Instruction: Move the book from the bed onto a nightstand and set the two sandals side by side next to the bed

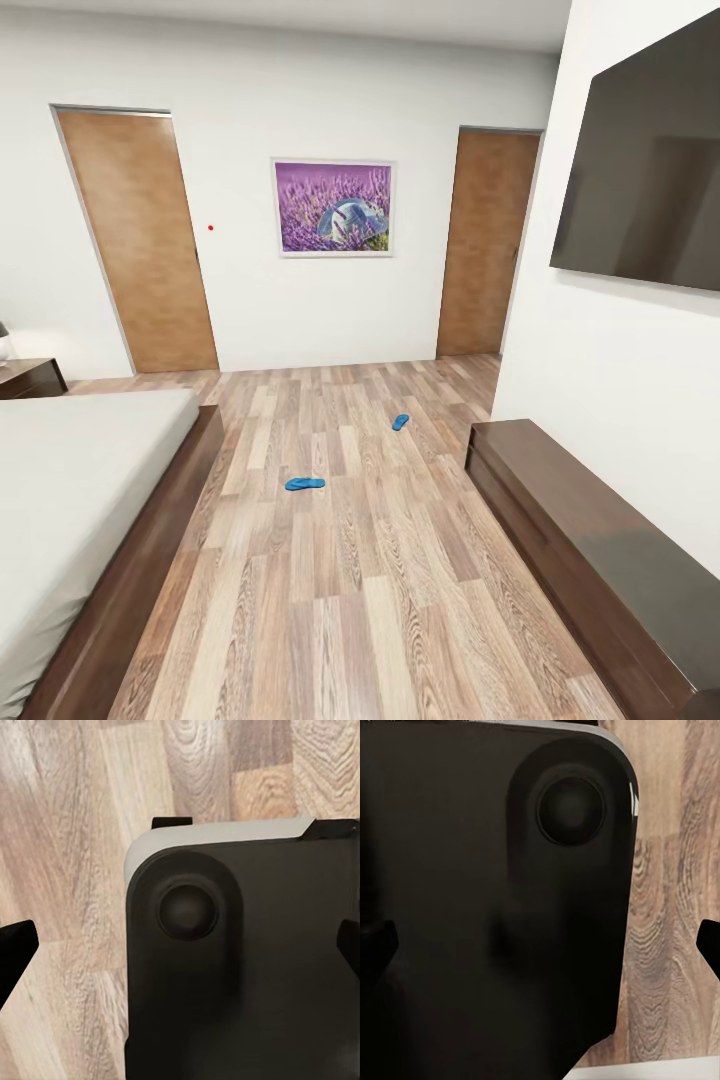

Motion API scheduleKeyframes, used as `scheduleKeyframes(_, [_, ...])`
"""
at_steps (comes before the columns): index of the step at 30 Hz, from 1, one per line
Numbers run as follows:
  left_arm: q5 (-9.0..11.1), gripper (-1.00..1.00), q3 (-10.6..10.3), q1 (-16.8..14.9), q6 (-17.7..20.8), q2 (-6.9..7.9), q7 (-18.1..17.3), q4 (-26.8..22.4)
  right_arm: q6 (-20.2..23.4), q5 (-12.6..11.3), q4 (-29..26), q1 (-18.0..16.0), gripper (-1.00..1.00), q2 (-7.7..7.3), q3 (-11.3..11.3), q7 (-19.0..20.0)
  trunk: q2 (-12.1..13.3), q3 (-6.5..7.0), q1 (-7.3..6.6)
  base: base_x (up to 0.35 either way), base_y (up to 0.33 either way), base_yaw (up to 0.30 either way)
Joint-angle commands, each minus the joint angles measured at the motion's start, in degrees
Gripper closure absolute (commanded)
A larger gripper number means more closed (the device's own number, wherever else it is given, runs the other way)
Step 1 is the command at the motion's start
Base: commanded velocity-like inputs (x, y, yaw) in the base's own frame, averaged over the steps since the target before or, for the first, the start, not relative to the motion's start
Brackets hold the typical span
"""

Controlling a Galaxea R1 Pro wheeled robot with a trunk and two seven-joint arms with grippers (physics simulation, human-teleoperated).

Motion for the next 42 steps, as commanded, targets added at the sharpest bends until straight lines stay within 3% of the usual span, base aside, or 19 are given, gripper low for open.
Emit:
scheduleKeyframes(1, [-0.01,-1.0,-0.01,-0.04,-0.21,0.0,-0.02,0.05,-0.19,-0.01,0.04,-0.03,-1.0,0.03,0.03,-0.03,-0.03,-0.06,0.0,0.0,0.0,0.0])
scheduleKeyframes(16, [-0.02,-1.0,-0.01,-0.04,-0.24,-0.03,-0.09,0.05,-2.48,-0.16,0.41,-0.03,-1.0,0.5,-0.16,-0.03,-0.03,-0.06,0.0,0.075,0.029,0.0])
scheduleKeyframes(42, [-0.02,-1.0,-0.02,-0.04,-0.33,-0.03,-0.44,0.05,-3.1,-0.27,0.64,-0.03,-1.0,0.56,-0.27,-0.03,-0.03,-0.06,0.0,0.276,0.081,0.0])
